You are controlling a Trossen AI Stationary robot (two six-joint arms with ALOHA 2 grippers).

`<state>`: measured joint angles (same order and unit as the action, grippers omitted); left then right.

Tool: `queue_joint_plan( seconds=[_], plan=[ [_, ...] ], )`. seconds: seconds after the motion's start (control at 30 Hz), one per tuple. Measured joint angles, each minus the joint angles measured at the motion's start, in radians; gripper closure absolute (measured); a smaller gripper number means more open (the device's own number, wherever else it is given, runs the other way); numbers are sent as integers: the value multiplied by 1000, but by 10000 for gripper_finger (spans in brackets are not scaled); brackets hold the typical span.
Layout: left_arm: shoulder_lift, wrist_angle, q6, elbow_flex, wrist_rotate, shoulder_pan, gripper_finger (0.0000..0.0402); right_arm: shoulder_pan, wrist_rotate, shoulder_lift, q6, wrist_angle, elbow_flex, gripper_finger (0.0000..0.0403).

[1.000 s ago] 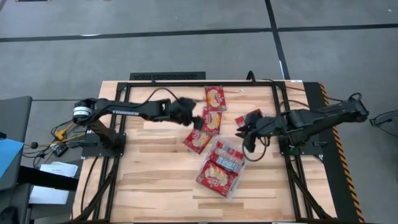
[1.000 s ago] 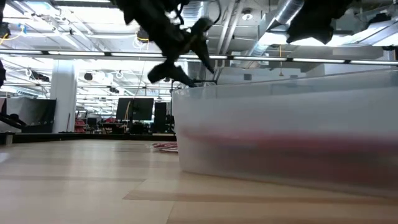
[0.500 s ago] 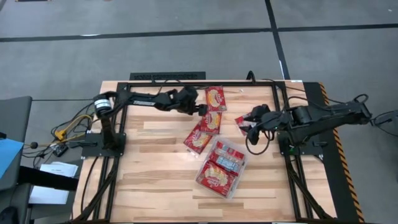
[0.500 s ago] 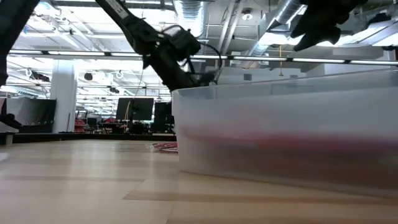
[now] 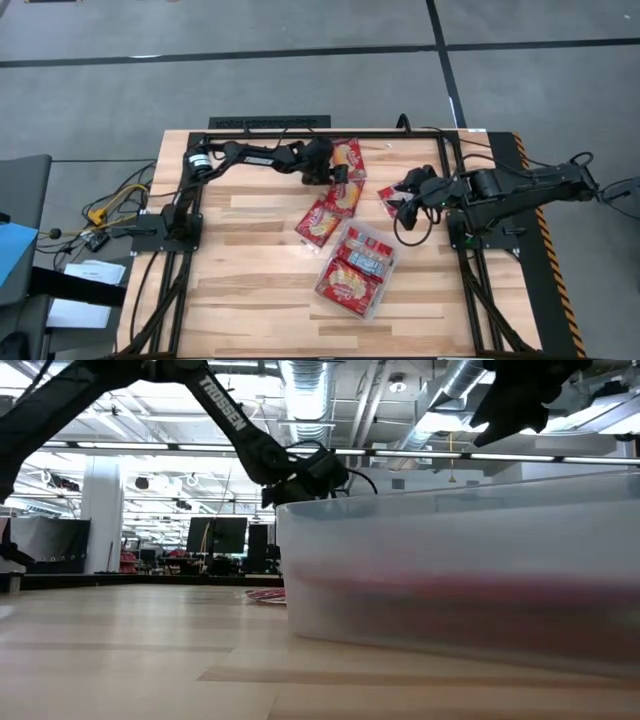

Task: Sort popcorn bags into baskets
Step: Put the red popcorn bag into the transparent bin

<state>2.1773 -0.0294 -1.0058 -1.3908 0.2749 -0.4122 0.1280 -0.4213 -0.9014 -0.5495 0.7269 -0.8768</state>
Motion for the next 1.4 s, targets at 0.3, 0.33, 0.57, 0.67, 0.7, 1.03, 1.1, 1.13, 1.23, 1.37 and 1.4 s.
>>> queue_joint_plan(
  seconds=[0.3, 0.33, 0.57, 0.67, 0.7, 1.03, 1.1, 1.13, 1.23, 1.37, 1.4],
  plan=[
    [30, 2, 49, -6, 27, 6, 319, 0, -35, 6, 0, 8, 0, 143],
    [31, 1, 58, -6, 28, 6, 346, 0, -42, 6, 0, 9, 0, 143],
    [28, -9, 45, -5, 59, 4, 396, 0, -55, 6, 0, 7, 0, 143],
    [4, -28, 24, 1, 108, -5, 398, 0, -60, 6, 0, 4, 0, 143],
    [-13, -49, 15, 4, 112, -5, 399, 0, -61, 6, 0, 4, 0, 143],
    [-240, -245, 88, 3, 22, -2, 401, 0, -78, 6, -8, -12, 0, 143],
    [-285, -293, 112, 3, -8, 3, 401, 0, -78, 6, -8, -15, 0, 143],
    [-307, -306, 117, 2, -21, 6, 401, 0, -78, 6, -8, -18, 0, 143],
    [-373, -338, 118, 2, -59, 22, 401, 0, -78, 4, -14, -19, 0, 143],
    [-484, -368, 57, 1, -152, 87, 401, 1, -78, -4, -52, -39, 0, 143],
    [-512, -381, 36, 1, -190, 114, 401, 2, -78, -3, -56, -46, 0, 143]
  ],
)
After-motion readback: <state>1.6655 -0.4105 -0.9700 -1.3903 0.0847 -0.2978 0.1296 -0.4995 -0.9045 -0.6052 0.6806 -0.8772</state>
